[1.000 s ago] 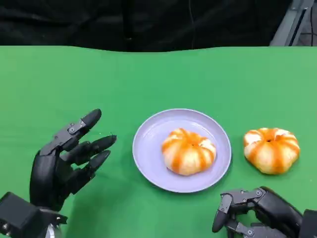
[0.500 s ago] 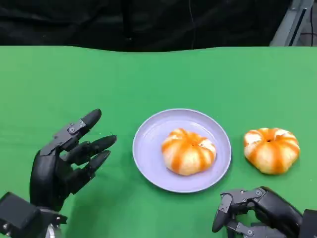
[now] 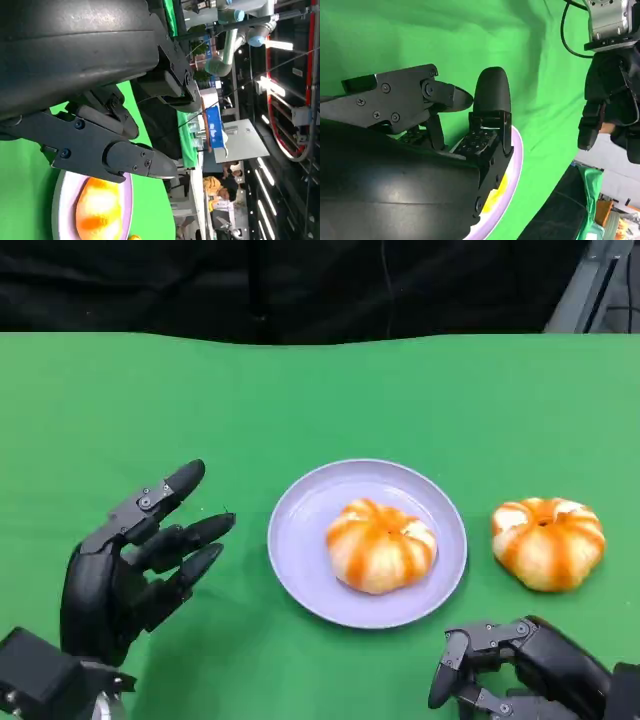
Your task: Grasp the bread from the table and place it into the plate.
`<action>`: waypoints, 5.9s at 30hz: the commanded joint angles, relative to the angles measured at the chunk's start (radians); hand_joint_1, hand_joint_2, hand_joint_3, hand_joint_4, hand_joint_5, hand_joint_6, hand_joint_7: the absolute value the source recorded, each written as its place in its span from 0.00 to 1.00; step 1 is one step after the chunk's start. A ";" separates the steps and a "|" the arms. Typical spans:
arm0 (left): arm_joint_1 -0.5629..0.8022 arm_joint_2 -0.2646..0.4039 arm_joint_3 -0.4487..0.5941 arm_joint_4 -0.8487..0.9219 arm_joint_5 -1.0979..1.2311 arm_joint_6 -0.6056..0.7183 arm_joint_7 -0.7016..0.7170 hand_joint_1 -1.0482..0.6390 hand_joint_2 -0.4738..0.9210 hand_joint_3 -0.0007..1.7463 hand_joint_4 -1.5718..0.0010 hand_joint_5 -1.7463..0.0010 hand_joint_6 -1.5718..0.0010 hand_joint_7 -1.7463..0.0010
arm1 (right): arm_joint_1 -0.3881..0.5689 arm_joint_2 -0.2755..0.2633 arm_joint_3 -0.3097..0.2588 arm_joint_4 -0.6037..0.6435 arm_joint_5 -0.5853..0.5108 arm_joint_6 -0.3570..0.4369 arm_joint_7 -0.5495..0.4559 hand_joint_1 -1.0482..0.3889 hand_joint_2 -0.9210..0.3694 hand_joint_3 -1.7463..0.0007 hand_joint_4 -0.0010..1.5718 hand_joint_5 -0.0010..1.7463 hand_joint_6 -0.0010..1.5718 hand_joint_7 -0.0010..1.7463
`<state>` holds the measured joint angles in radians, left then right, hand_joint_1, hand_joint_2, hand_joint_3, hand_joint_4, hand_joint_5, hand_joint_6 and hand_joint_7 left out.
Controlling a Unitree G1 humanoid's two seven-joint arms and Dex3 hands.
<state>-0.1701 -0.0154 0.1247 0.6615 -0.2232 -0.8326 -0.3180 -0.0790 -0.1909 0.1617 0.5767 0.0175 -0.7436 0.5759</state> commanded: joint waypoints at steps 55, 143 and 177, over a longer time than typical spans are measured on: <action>0.297 -0.006 -0.018 -0.079 0.008 -0.005 -0.073 0.39 1.00 0.04 0.37 0.99 0.50 0.99 | 0.016 -0.020 -0.008 0.007 0.019 -0.026 0.007 0.68 0.00 0.73 0.45 0.90 0.50 0.61; 0.292 -0.001 -0.033 -0.086 0.004 0.046 -0.087 0.38 1.00 0.05 0.36 1.00 0.51 1.00 | 0.005 -0.021 -0.011 0.017 0.015 -0.028 0.009 0.69 0.00 0.72 0.44 0.91 0.50 0.62; 0.336 0.081 -0.117 -0.238 0.034 0.254 -0.164 0.38 1.00 0.08 0.36 1.00 0.49 1.00 | 0.008 -0.019 -0.011 0.023 0.021 -0.034 0.011 0.68 0.00 0.73 0.44 0.90 0.51 0.61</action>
<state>0.1557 0.0459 0.0028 0.4349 -0.1861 -0.5839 -0.4770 -0.0733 -0.1957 0.1607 0.6030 0.0248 -0.7709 0.5866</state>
